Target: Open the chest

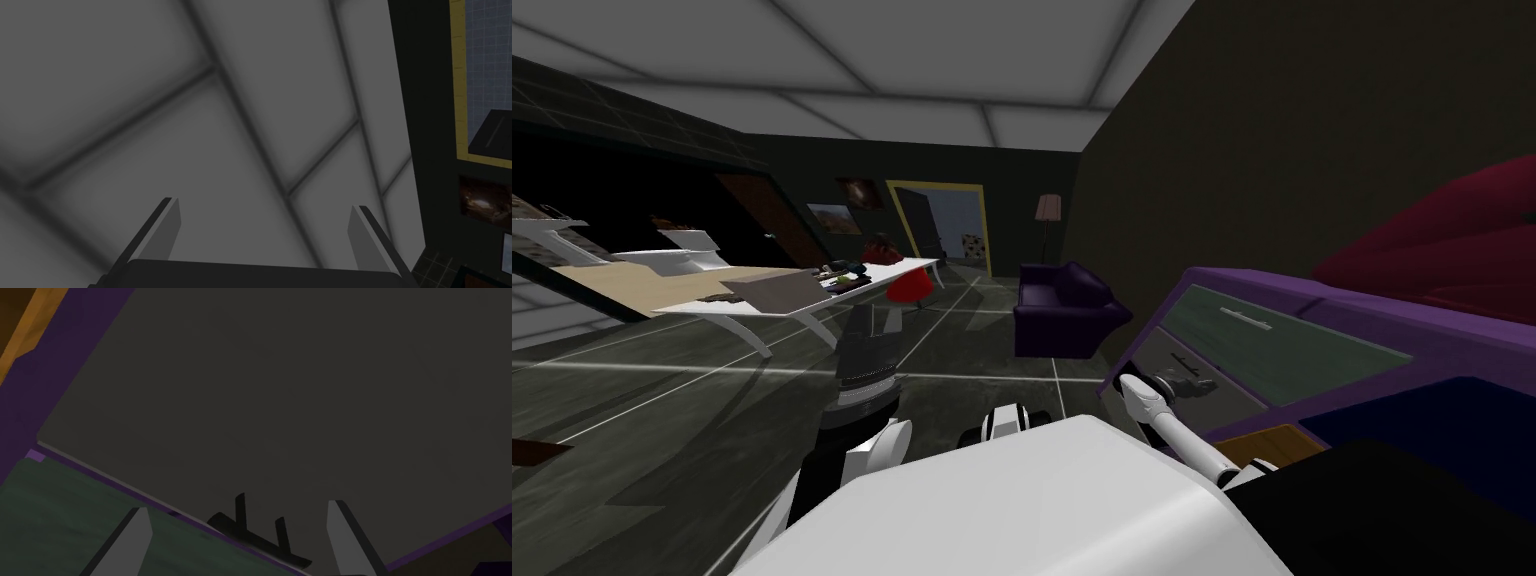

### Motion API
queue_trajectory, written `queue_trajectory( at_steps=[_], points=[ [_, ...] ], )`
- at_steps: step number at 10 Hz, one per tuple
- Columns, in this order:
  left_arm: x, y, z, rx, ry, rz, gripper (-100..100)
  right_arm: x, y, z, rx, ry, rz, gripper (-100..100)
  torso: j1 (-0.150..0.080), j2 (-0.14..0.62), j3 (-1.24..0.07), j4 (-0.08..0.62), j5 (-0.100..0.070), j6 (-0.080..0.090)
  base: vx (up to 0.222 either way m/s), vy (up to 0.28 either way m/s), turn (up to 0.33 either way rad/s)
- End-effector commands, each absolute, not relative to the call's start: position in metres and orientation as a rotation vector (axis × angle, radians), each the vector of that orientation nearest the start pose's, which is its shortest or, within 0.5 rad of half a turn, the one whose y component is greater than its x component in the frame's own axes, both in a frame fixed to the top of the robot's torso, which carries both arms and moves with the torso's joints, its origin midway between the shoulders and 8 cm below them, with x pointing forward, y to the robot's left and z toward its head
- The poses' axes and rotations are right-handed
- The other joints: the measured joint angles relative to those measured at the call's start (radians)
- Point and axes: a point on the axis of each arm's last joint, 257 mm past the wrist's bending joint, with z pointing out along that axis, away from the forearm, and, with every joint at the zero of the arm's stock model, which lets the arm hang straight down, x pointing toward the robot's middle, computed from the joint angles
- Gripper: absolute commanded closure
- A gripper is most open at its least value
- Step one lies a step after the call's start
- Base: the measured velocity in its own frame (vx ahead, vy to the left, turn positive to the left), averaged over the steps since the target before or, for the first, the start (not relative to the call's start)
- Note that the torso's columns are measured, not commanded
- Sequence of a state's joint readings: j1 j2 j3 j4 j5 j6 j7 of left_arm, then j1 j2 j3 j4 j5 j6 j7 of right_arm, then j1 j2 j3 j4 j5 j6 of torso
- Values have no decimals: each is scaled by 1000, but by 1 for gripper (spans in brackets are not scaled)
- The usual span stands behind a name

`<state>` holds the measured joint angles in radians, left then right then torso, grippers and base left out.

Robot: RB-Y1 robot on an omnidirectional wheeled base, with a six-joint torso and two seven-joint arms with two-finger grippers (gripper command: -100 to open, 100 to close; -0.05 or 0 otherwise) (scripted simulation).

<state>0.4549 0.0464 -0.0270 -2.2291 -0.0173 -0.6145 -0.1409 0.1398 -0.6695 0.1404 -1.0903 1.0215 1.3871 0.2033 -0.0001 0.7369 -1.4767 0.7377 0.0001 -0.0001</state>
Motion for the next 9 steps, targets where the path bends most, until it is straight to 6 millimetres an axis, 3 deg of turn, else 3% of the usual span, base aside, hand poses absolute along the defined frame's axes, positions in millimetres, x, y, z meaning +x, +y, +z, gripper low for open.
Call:
queue_trajectory(
  at_steps=[1, 8, 9],
  points=[
    [339, 257, 36, -482, 615, -1227, 0, 204, -715, -271, 697, 1641, -1767, -100, 0, 0, 0, 0, 0, 0, -67, -16, 3],
    [339, 257, 36, -482, 615, -1227, 0, 249, -697, -258, 788, 1535, -1574, -100, 1, 1, 1, 0, 0, 0, -65, -18, 5],
    [339, 257, 36, -482, 615, -1227, 0, 244, -698, -259, 780, 1545, -1592, -100, 1, 1, 1, 0, 0, 0, -28, -6, 1]
  ],
)
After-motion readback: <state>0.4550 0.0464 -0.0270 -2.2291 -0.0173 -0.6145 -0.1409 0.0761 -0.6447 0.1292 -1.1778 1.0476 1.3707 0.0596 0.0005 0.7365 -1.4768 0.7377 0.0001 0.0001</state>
